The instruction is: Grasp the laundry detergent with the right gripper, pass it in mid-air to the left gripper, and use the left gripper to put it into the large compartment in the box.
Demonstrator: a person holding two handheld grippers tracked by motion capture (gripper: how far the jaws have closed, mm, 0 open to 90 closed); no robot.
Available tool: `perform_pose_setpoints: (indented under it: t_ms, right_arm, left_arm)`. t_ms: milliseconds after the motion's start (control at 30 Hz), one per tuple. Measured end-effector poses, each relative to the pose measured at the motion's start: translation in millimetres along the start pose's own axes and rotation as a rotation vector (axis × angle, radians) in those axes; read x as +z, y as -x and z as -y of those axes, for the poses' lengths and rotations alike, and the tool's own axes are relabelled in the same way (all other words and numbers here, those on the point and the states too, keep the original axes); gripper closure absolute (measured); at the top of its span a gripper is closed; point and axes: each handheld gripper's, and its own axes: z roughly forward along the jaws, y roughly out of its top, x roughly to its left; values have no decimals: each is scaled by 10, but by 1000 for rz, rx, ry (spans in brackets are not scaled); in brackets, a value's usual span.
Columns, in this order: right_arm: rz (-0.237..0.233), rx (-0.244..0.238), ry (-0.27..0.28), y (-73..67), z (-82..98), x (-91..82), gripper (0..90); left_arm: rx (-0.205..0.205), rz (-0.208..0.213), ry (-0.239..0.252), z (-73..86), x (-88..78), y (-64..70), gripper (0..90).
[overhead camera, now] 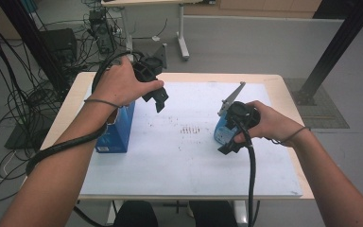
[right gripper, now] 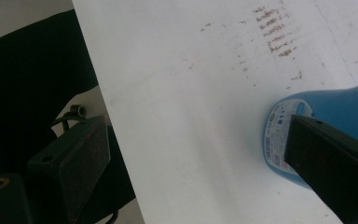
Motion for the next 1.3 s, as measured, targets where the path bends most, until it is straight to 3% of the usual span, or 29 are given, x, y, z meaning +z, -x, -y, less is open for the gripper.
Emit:
perform_pose_setpoints:
  t_ms: [633,1300]
  right_arm:
    - [32,86,-23,56,418,-164,67]
    - [61,212,-16,137,924,-275,66]
  left_arm:
    - [2,2,-10,-28,20,28,60]
    - [-3,1,-8,-39,37,67,60]
